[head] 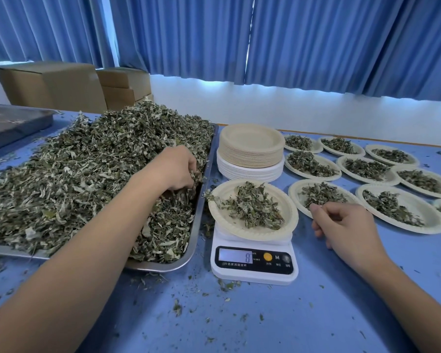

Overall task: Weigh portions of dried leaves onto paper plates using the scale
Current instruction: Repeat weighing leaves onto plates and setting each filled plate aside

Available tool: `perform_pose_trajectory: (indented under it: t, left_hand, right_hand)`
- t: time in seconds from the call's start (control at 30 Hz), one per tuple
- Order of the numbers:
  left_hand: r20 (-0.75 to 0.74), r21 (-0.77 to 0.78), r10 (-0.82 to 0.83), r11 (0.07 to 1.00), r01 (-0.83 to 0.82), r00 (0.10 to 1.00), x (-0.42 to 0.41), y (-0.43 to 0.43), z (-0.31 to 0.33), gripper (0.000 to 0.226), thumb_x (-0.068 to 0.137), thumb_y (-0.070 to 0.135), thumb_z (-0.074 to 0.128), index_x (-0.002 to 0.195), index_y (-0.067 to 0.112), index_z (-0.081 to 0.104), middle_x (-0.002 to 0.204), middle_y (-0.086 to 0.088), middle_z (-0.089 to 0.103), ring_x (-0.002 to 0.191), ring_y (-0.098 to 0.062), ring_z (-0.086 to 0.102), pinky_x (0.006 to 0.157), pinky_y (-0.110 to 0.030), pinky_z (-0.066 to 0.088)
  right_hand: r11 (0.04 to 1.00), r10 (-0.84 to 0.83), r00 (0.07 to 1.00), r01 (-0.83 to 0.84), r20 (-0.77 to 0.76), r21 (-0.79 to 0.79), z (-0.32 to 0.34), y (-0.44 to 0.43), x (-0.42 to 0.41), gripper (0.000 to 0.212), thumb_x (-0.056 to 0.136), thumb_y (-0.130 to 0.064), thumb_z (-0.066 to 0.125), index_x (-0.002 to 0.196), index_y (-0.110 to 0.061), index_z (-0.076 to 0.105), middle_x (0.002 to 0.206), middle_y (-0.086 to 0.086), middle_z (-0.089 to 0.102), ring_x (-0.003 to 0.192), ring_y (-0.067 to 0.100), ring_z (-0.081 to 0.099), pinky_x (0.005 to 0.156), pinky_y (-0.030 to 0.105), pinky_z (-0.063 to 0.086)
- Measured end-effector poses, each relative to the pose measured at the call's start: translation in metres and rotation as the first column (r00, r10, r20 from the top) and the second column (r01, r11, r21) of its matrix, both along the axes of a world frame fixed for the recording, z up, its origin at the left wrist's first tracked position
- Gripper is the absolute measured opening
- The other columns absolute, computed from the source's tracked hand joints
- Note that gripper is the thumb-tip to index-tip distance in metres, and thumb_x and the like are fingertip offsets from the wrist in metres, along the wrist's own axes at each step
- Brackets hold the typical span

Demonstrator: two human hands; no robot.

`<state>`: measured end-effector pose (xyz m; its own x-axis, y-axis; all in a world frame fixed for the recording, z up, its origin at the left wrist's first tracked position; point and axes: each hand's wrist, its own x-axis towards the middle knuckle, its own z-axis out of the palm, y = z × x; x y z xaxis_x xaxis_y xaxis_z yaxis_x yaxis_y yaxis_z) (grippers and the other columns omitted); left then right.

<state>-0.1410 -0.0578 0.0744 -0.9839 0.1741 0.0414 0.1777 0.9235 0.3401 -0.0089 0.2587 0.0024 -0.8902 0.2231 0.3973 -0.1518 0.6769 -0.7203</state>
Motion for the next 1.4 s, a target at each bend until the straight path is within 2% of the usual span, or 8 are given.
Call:
perform_pose_trajectory:
  t: [0.2, 0.4, 0.67, 0.8, 0.9, 0.97, 1.07, 1.4]
  left_hand:
    - [-0.057, 0.412, -0.053, 0.908, 0.072, 0.997, 0.014, 0.002, 0.021, 0.02, 0.077, 0.009, 0.084, 0.085, 0.023, 0.072, 0.062, 0.007, 0.069, 0.051, -0.006, 0.06, 0.057, -0.027, 0.05]
    - [0.074, 0.584, -0.271, 0.791, 0.179, 0.96, 0.028, 0.028, 0.02, 0.027, 0.08, 0.002, 0.081, 0.102, 0.011, 0.07, 0.088, -0.016, 0.077, 0.073, -0.018, 0.073, 0.07, -0.03, 0.06]
    - [0.088, 0.536, -0.195, 0.836, 0.119, 0.977, 0.017, 0.006, 0.03, 0.019, 0.08, 0.004, 0.08, 0.093, 0.016, 0.073, 0.081, -0.005, 0.077, 0.064, -0.009, 0.07, 0.058, -0.021, 0.052]
    - [0.036, 0.202, 0.008, 0.979, -0.015, 0.999, 0.004, -0.027, 0.033, 0.018, 0.074, 0.01, 0.085, 0.085, 0.018, 0.074, 0.087, 0.001, 0.074, 0.072, -0.011, 0.065, 0.059, -0.024, 0.044]
    - [0.124, -0.016, 0.024, 1.0, -0.022, 0.992, 0.005, -0.029, 0.03, 0.05, 0.074, 0.02, 0.088, 0.12, 0.019, 0.07, 0.109, 0.002, 0.069, 0.085, -0.017, 0.065, 0.079, -0.03, 0.05]
    - [0.03, 0.063, -0.051, 0.997, 0.049, 0.998, 0.008, -0.013, 0.03, 0.052, 0.081, 0.034, 0.083, 0.128, 0.021, 0.066, 0.123, 0.001, 0.066, 0.097, -0.017, 0.063, 0.092, -0.033, 0.049]
    - [-0.103, 0.097, -0.18, 0.977, 0.19, 0.978, 0.014, 0.021, 0.023, 0.029, 0.087, 0.042, 0.075, 0.107, 0.021, 0.077, 0.096, 0.008, 0.07, 0.084, -0.01, 0.065, 0.077, -0.028, 0.049]
    - [0.008, 0.014, -0.278, 0.961, 0.277, 0.961, 0.016, 0.052, -0.004, 0.054, 0.075, 0.033, 0.087, 0.124, 0.021, 0.066, 0.084, 0.014, 0.053, 0.08, -0.013, 0.054, 0.07, -0.026, 0.04]
  right_hand:
    - [1.0, 0.004, 1.0, -0.004, 0.0, -0.004, 0.0, -0.001, 0.0, 0.046, 0.1, -0.027, 0.062, 0.055, -0.018, 0.062, 0.053, 0.001, 0.065, 0.038, 0.007, 0.051, 0.045, 0.022, 0.044]
    - [1.0, 0.005, 1.0, -0.005, 0.02, -0.019, 0.003, -0.003, 0.002, 0.046, 0.1, -0.026, 0.062, 0.055, -0.016, 0.062, 0.055, 0.002, 0.065, 0.04, 0.007, 0.05, 0.049, 0.03, 0.048]
    - [0.999, 0.018, 1.0, -0.017, 0.014, -0.033, 0.005, -0.004, 0.005, 0.043, 0.1, -0.03, 0.061, 0.059, -0.019, 0.063, 0.056, 0.002, 0.065, 0.04, 0.011, 0.051, 0.048, 0.037, 0.049]
    - [0.987, 0.046, 0.997, -0.037, 0.055, -0.156, 0.005, -0.006, 0.001, 0.037, 0.099, -0.037, 0.063, 0.066, -0.02, 0.066, 0.062, 0.004, 0.068, 0.04, 0.019, 0.053, 0.047, 0.032, 0.049]
    - [0.964, 0.078, 0.99, -0.045, 0.116, -0.262, 0.005, -0.013, -0.006, 0.024, 0.096, -0.039, 0.068, 0.081, -0.019, 0.069, 0.065, 0.006, 0.07, 0.042, 0.022, 0.056, 0.044, 0.024, 0.045]
    - [0.951, 0.088, 0.987, -0.044, 0.132, -0.308, 0.006, -0.019, -0.011, 0.019, 0.094, -0.036, 0.071, 0.089, -0.017, 0.07, 0.064, 0.006, 0.069, 0.042, 0.023, 0.056, 0.039, 0.02, 0.04]
    - [0.938, 0.088, 0.985, -0.031, 0.151, -0.344, 0.01, -0.025, -0.017, 0.013, 0.094, -0.026, 0.073, 0.094, -0.014, 0.071, 0.056, 0.005, 0.066, 0.039, 0.019, 0.054, 0.036, 0.019, 0.036]
    - [0.946, 0.06, 0.962, 0.03, 0.265, -0.323, 0.027, -0.025, -0.026, 0.003, 0.088, -0.007, 0.07, 0.087, -0.01, 0.072, 0.049, 0.0, 0.064, 0.036, 0.013, 0.054, 0.041, 0.018, 0.044]
